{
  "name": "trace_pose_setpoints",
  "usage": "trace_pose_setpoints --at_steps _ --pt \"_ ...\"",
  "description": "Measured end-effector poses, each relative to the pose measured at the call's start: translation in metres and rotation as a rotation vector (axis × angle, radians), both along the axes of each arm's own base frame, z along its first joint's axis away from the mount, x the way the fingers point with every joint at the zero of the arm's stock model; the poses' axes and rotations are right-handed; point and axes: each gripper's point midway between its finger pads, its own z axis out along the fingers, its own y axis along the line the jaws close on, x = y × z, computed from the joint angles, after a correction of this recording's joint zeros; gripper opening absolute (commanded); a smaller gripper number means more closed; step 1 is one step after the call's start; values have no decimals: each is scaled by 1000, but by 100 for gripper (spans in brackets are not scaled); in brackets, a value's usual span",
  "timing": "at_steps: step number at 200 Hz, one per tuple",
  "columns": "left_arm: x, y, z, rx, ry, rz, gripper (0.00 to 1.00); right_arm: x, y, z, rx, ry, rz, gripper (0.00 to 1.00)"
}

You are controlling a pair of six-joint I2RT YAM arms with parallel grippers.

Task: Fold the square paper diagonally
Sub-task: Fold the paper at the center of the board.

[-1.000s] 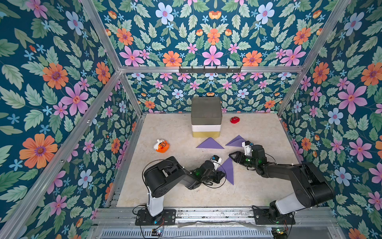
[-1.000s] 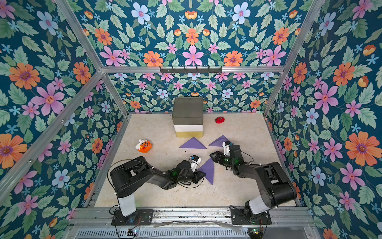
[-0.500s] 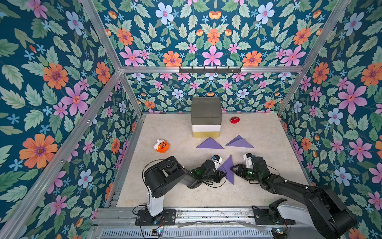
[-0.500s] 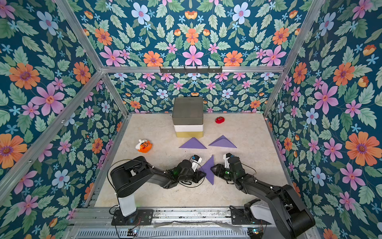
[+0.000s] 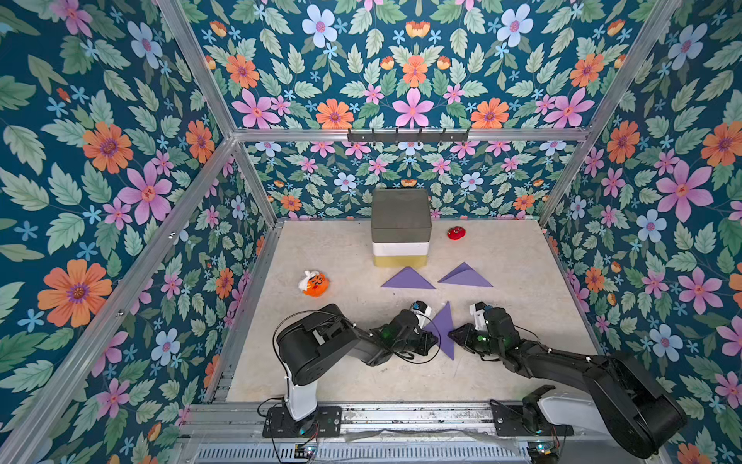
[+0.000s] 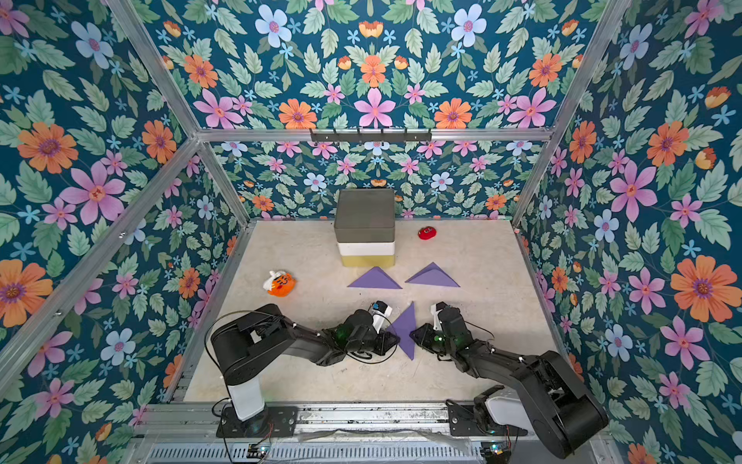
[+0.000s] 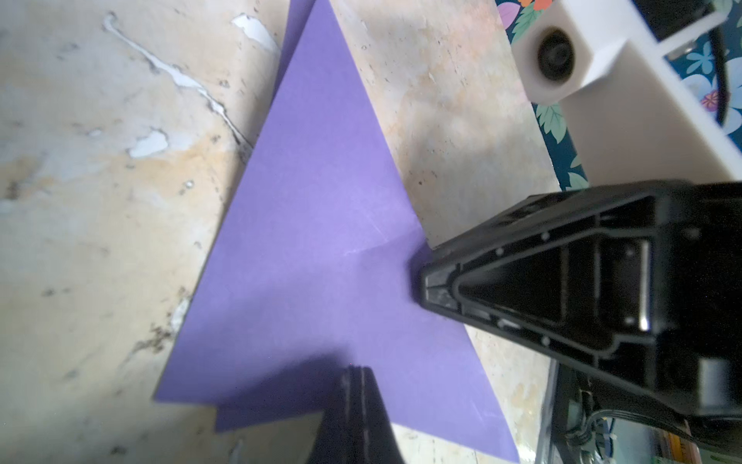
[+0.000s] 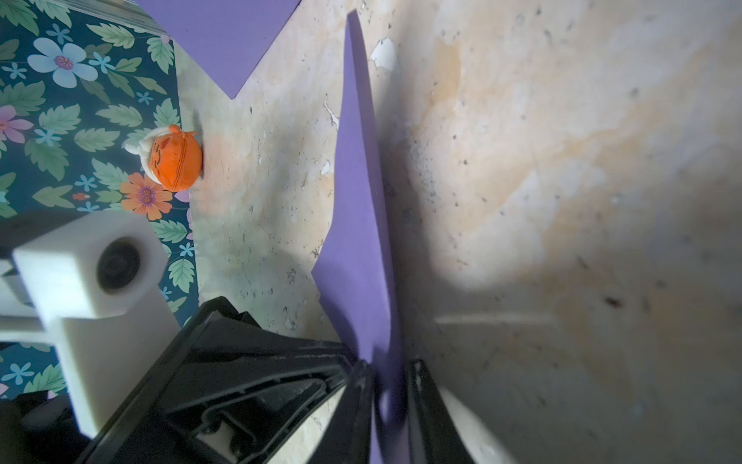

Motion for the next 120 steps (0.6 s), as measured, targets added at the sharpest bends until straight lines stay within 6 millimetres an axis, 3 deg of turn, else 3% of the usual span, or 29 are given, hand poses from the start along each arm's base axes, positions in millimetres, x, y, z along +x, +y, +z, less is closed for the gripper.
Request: trace_pose_setpoints --at_steps 19,63,83,93,105,120 --pt "0 0 5 -13 0 3 9 -1 0 0 0 1 0 7" --pt "1 0 33 -84 -19 22 40 -5 -2 -4 -1 11 4 2" --pt "6 1 43 -100 -27 58 40 -8 -2 -5 4 20 3 2" --pt "10 4 44 -96 -32 85 33 -8 -2 -4 8 17 2 4" --pt "14 5 42 -86 -24 112 25 -8 -2 -2 15 14 -3 13" --pt "15 5 36 -68 -14 121 24 -8 -2 0 20 8 -5 21"
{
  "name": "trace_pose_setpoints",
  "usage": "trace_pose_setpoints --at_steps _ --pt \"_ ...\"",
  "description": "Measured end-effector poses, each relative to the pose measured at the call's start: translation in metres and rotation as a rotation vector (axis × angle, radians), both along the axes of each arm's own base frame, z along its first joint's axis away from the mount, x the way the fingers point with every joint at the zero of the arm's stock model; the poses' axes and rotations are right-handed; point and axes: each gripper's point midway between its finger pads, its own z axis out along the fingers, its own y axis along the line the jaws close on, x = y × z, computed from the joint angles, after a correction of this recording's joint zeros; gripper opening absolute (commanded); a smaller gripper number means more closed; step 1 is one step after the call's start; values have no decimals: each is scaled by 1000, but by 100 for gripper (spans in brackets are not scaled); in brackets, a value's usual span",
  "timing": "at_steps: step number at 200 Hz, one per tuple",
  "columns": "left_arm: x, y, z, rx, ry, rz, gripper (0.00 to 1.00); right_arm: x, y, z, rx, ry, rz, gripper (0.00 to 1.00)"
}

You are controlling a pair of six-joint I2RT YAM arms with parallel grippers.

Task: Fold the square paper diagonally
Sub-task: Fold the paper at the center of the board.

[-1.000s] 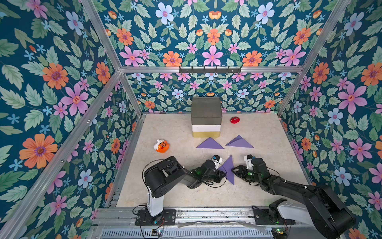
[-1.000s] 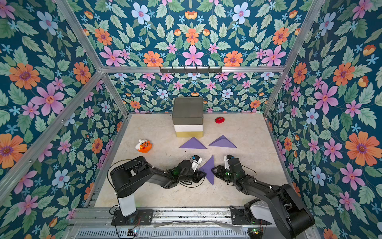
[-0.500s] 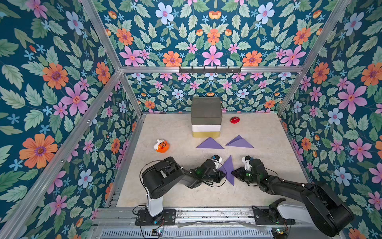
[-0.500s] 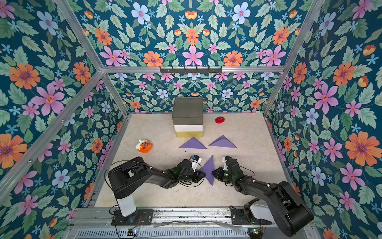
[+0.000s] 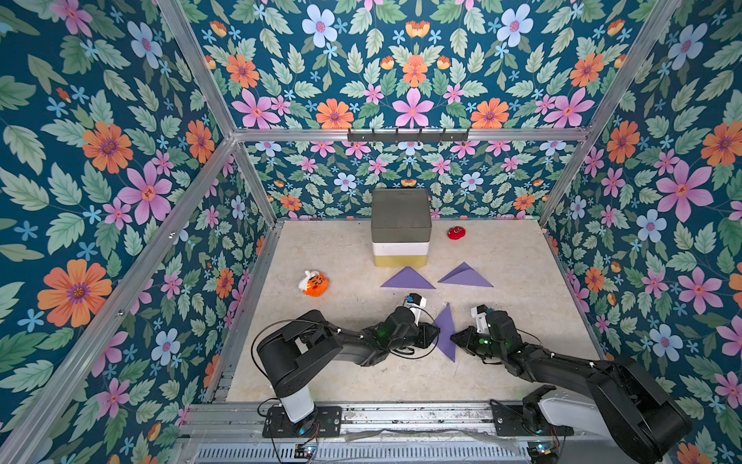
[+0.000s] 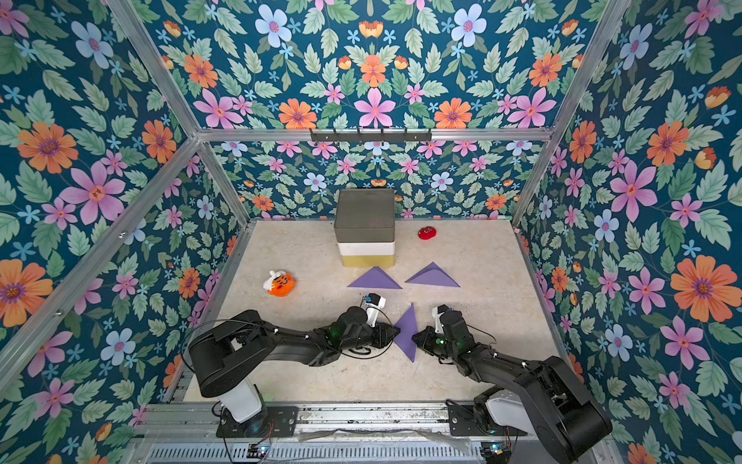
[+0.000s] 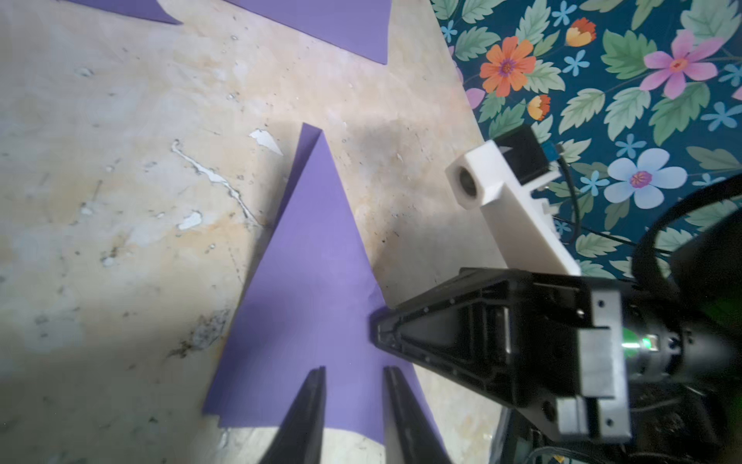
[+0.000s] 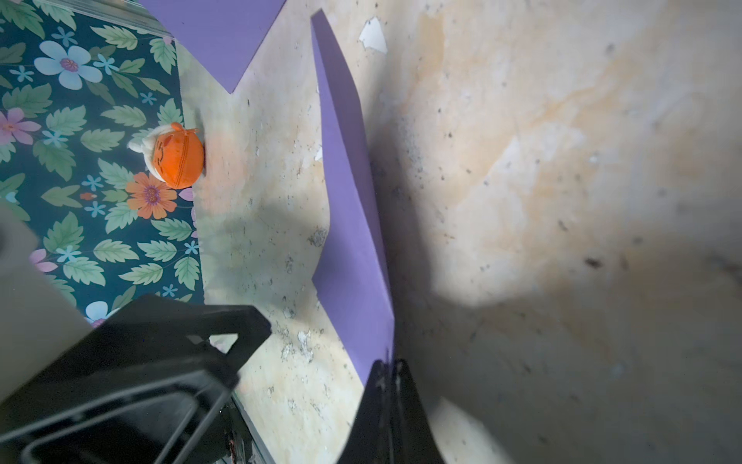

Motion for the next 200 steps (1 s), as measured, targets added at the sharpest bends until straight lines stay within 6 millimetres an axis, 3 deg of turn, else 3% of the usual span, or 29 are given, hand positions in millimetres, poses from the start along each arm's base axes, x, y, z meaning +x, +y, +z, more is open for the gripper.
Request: trace_pose_setpoints --at_steps 89,200 --pt "7 -11 -29 46 57 14 17 -2 -2 -1 -12 19 -2 42" --pt "2 -10 -32 45 82 14 16 -22 -2 6 -21 68 5 42"
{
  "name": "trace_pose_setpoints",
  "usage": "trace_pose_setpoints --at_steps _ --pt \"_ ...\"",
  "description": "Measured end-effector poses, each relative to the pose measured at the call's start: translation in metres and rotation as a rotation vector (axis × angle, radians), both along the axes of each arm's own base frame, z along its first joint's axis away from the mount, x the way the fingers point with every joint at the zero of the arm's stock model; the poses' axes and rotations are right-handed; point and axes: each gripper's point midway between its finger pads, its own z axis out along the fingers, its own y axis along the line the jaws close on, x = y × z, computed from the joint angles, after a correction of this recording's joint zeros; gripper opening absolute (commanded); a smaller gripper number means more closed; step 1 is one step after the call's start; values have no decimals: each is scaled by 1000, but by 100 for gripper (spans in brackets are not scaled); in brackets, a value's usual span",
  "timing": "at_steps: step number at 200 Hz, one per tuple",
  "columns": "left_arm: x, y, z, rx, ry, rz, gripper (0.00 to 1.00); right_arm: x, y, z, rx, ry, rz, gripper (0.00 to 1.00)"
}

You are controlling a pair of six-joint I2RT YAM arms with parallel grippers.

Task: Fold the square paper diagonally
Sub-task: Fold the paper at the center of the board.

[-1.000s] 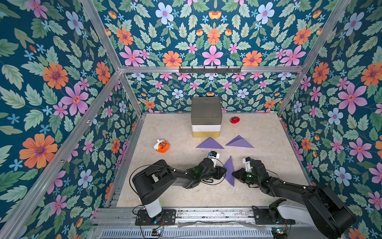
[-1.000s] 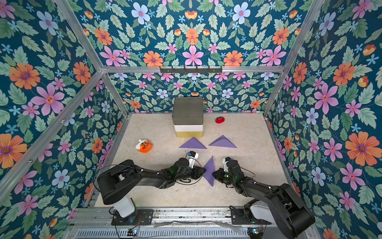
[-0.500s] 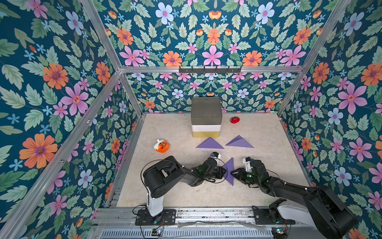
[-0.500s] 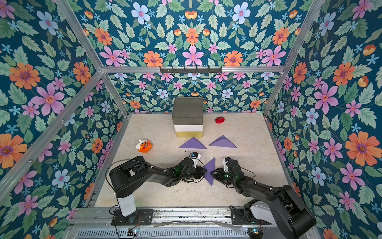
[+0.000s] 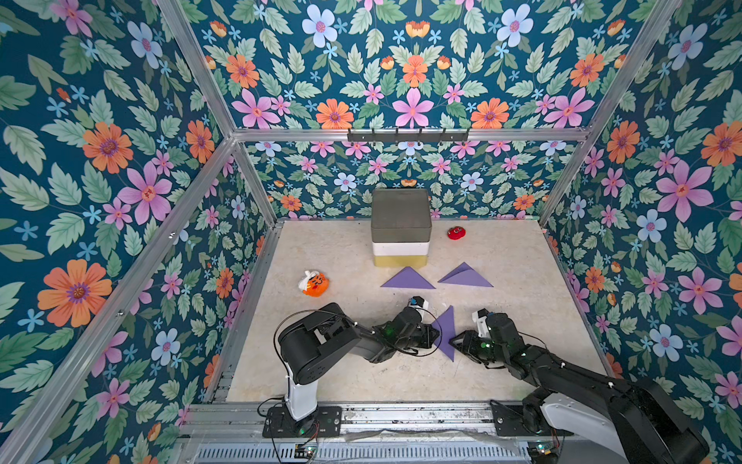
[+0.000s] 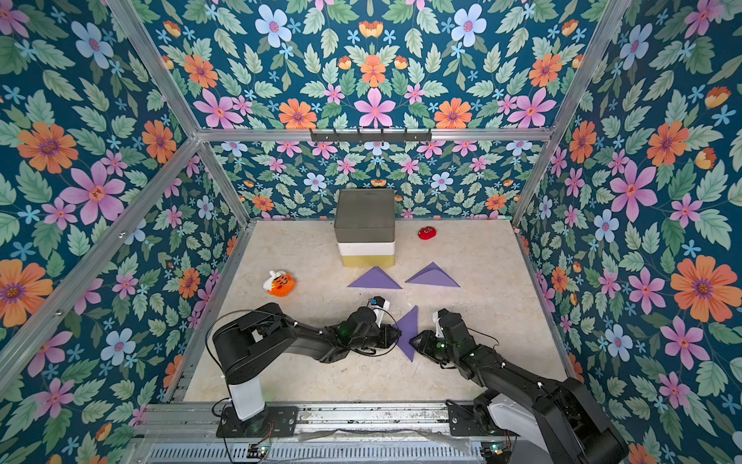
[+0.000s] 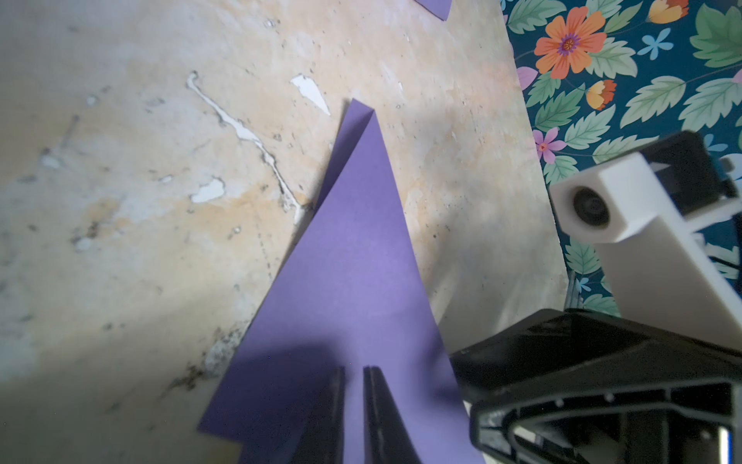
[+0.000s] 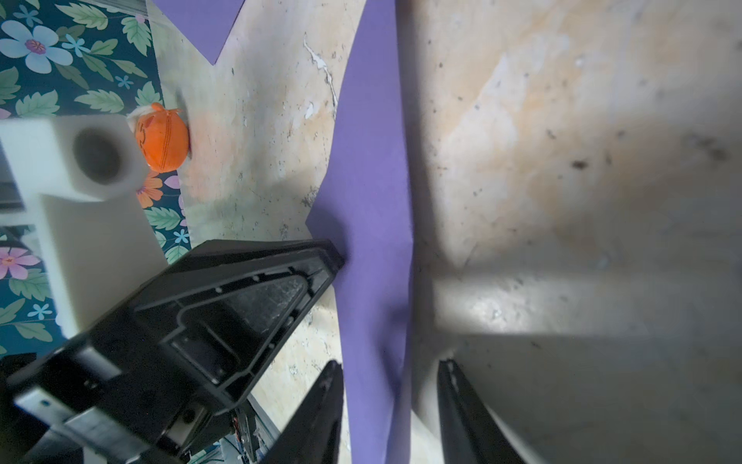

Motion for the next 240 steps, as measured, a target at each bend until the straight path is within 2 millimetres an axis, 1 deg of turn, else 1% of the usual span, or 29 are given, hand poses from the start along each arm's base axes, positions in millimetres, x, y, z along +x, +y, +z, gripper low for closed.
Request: trace_pose_setpoints --at_steps 45,62,83,99,113,133,151,184,198,209,230,240 --pt "-2 -1 0 0 3 -3 16 -6 2 -3 10 28 -5 42" --pt "-2 -1 0 0 3 -4 16 -8 4 -6 7 37 3 39" --pt "-2 -1 -1 0 3 -5 16 -9 6 -6 12 35 11 29" --pt "-2 -1 -1 0 3 -5 18 -10 7 -7 17 39 10 18" --pt "-2 -1 -1 1 3 -4 19 -12 5 -9 21 46 3 11" --pt "-3 -1 0 -1 3 -5 23 -15 4 -11 26 43 3 7" --pt "-3 -2 5 -12 -2 -7 26 -17 3 -14 24 49 1 0" --pt "-4 -2 11 -33 6 -2 26 -20 1 -17 28 51 -4 0" --pt "-5 -2 12 -43 9 -4 22 -21 -1 -19 31 61 -15 0" --pt "-6 -2 12 -45 12 -6 20 -22 -1 -19 34 57 -15 0" --pt "-7 -2 7 -40 17 -9 17 -21 -1 -16 46 51 -23 19" --pt "-8 -2 3 -34 27 -12 16 -20 0 -14 53 51 -27 24"
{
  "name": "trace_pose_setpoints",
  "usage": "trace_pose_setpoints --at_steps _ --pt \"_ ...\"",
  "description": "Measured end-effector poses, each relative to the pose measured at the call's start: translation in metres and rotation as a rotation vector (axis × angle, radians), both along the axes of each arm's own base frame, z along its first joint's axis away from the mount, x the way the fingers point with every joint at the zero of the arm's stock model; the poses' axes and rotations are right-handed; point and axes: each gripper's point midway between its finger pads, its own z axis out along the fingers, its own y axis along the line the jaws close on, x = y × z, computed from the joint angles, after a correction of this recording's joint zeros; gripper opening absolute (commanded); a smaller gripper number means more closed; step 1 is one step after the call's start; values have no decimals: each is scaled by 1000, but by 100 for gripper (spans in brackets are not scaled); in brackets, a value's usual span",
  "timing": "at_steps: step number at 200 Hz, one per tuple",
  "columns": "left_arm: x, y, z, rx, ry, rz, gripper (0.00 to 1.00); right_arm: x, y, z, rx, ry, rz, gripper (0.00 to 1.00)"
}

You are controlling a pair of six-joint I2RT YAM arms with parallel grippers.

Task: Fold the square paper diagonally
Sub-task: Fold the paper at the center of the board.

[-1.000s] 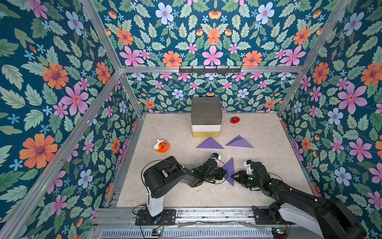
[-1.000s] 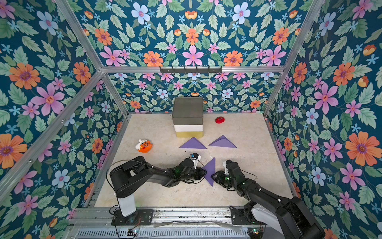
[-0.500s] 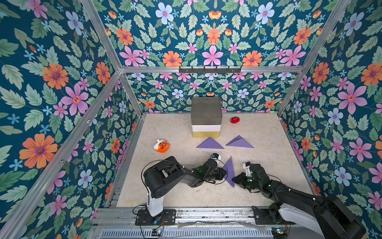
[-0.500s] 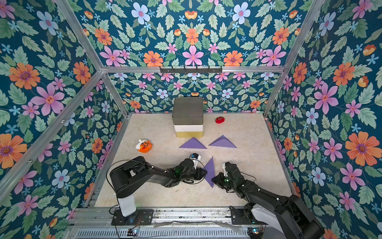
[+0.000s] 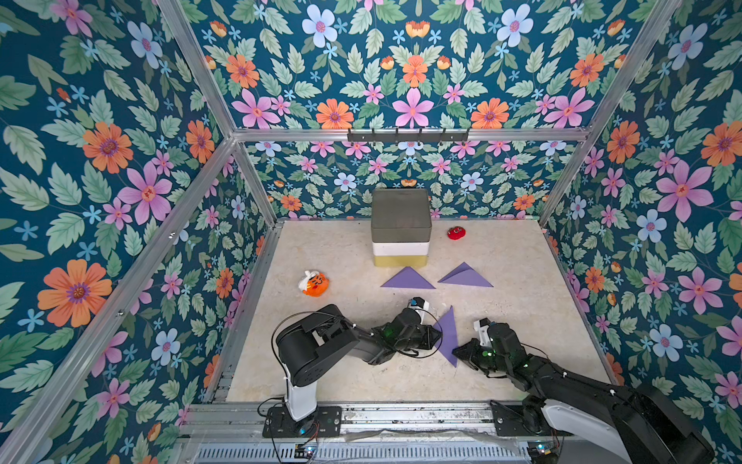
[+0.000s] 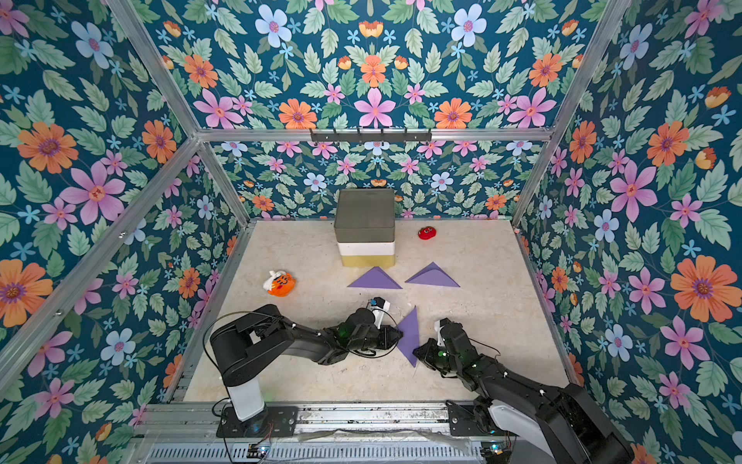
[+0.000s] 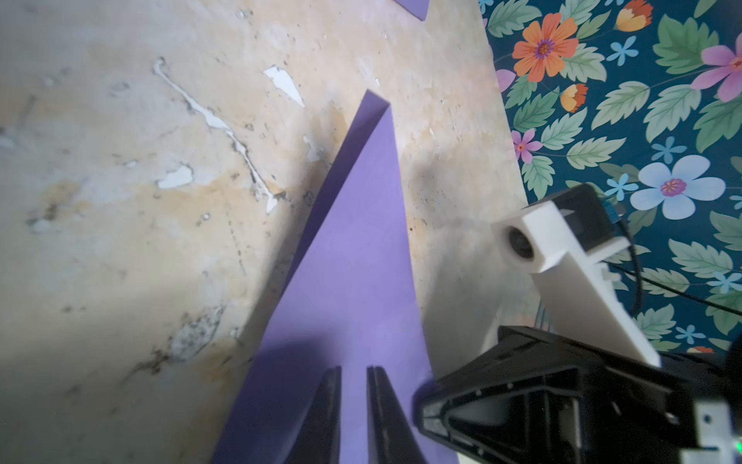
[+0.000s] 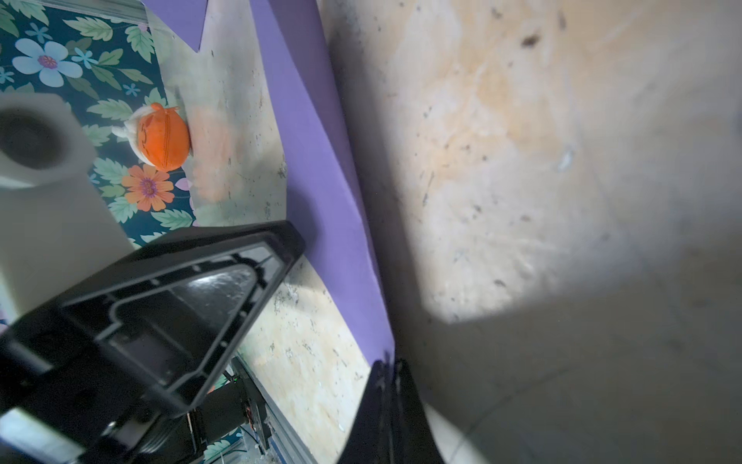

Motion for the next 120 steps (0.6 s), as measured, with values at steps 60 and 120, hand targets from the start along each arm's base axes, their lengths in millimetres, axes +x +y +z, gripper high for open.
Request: trace_pose_setpoints --at_steps 60,120 --pt "0 -4 -8 10 7 -5 12 -4 2 4 -6 -1 12 38" --pt "2 -6 -9 13 4 0 11 -17 5 3 1 18 23 38"
